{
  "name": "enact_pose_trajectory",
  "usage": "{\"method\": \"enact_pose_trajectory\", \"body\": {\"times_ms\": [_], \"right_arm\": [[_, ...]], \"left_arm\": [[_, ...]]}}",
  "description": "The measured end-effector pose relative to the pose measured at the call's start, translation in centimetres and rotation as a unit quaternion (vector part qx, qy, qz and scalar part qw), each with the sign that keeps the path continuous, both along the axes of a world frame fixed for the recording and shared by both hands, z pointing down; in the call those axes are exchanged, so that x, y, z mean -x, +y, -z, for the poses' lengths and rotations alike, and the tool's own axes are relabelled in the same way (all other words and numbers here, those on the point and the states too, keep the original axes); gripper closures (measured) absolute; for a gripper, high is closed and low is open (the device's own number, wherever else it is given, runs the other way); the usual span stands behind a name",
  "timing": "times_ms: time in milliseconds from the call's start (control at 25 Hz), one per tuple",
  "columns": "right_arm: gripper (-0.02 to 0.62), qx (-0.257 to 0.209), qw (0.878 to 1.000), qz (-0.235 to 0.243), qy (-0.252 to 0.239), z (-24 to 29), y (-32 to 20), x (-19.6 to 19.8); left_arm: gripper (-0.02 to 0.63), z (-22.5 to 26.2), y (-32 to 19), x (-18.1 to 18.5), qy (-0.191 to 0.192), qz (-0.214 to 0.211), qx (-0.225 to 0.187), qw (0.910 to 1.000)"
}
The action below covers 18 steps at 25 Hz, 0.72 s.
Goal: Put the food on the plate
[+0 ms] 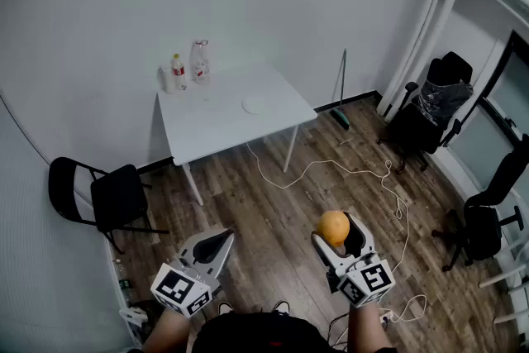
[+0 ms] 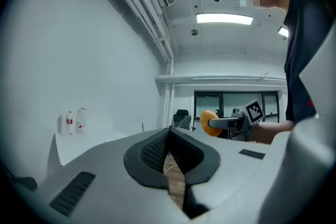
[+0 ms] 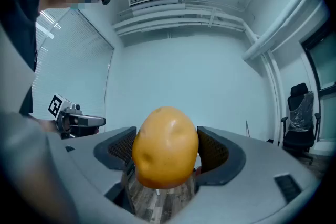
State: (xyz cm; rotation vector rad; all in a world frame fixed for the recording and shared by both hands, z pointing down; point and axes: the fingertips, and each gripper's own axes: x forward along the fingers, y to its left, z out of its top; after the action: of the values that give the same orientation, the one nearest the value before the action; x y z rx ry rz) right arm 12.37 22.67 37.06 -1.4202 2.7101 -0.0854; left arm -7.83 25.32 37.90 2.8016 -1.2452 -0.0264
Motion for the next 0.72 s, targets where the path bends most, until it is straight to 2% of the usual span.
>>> {"method": "enact_pose_trajectory", "body": {"times_ms": [720], "right_arm": [[0.219,-0.002,1.000,-0.006,0.008,-0.08,0.47,0.22]], "left_arm": [[0.586,0.05,0.85,0.47,-0.001,0.005,0.002,1.0000]]}}
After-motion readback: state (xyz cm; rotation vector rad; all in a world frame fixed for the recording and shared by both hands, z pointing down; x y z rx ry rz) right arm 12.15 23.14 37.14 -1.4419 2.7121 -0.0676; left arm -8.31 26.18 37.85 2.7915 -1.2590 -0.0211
